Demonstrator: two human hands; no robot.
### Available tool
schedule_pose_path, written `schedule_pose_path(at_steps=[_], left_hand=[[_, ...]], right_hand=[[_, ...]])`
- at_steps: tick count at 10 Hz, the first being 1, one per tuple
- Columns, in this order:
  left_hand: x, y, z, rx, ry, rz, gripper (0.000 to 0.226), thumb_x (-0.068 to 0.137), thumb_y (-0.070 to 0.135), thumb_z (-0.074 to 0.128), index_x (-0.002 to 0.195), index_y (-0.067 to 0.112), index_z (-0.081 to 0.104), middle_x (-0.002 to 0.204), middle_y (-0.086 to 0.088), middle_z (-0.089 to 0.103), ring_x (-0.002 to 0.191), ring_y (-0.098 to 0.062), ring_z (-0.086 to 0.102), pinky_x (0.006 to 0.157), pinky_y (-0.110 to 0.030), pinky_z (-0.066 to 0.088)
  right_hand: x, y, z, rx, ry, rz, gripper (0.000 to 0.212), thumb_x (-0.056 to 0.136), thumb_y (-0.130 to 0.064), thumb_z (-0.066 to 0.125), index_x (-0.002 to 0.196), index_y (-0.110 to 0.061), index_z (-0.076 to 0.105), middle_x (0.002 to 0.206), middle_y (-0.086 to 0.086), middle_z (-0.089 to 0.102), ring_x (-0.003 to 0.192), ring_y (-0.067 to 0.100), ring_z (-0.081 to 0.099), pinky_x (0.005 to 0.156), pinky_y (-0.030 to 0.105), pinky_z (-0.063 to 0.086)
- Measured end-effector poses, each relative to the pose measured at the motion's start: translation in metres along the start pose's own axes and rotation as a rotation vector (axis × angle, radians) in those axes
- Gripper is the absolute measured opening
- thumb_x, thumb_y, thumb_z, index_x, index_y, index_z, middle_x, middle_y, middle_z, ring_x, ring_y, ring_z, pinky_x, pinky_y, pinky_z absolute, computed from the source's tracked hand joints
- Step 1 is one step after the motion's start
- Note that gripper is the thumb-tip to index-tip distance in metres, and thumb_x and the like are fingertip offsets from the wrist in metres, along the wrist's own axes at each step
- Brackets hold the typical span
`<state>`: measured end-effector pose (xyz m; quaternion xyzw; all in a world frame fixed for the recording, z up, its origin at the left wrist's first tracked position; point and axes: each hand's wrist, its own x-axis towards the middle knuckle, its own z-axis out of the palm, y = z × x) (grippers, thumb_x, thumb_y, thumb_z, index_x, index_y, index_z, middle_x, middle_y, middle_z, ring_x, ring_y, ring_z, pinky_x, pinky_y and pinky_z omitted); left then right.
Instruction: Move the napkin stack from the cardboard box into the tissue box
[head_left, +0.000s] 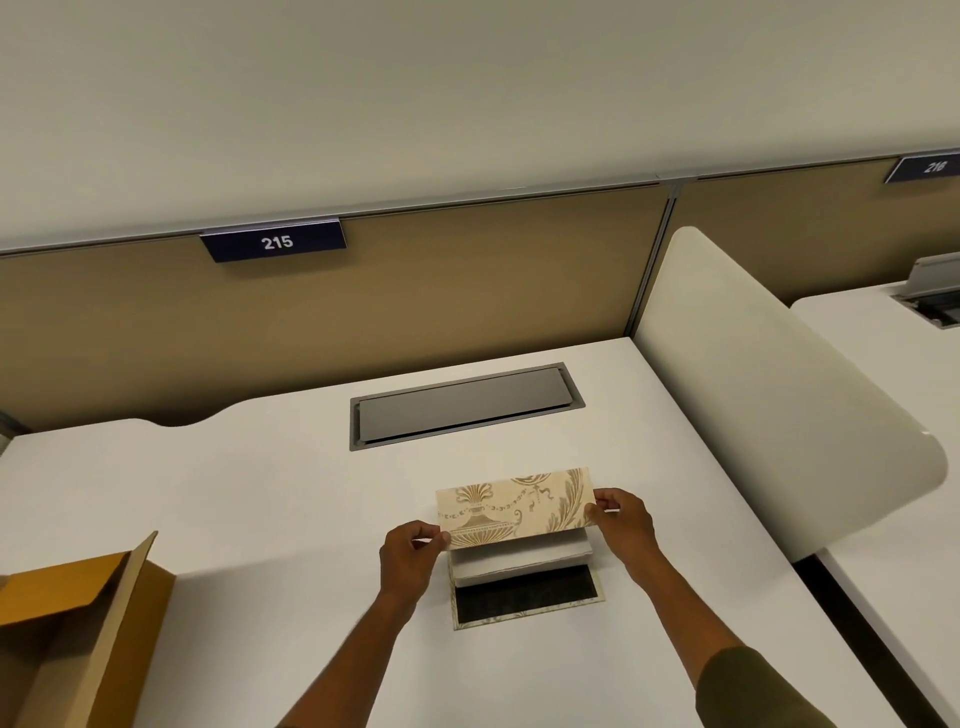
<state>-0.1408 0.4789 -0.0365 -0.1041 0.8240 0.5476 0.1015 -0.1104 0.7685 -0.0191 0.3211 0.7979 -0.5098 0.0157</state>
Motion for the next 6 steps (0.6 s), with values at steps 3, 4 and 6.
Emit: schedule_pose_path(at_steps=[3, 4, 6], left_hand=[[-0.039, -0.029, 0.004, 0.143, -0.013, 0.003, 0.008, 0.079, 0.013, 0.074, 0.072, 0.01, 0.074, 0.081, 0.0, 0.074, 0.072, -0.018, 0.065, 0.06, -0.019, 0.045], [-0.049, -0.041, 0.004, 0.18, -0.057, 0.018, 0.011, 0.084, 0.007, 0.067, 0.077, 0.011, 0.074, 0.09, -0.004, 0.073, 0.08, -0.016, 0.064, 0.064, -0.016, 0.045], [-0.061, -0.067, 0.001, 0.181, -0.055, 0.087, 0.033, 0.085, -0.006, 0.059, 0.091, 0.025, 0.069, 0.094, -0.003, 0.065, 0.083, -0.001, 0.064, 0.071, 0.0, 0.043]], right_hand=[[-0.041, 0.035, -0.009, -0.028, -0.011, 0.033, 0.015, 0.082, -0.014, 0.07, 0.096, -0.012, 0.066, 0.095, 0.004, 0.067, 0.09, 0.023, 0.062, 0.073, 0.029, 0.045], [-0.049, 0.047, -0.009, -0.069, -0.036, 0.026, 0.014, 0.082, -0.013, 0.07, 0.096, -0.011, 0.066, 0.097, 0.006, 0.068, 0.086, 0.02, 0.061, 0.07, 0.026, 0.045], [-0.06, 0.068, -0.008, -0.09, -0.034, 0.04, 0.03, 0.083, 0.004, 0.058, 0.11, -0.007, 0.065, 0.107, 0.011, 0.069, 0.088, 0.02, 0.06, 0.06, 0.015, 0.042]])
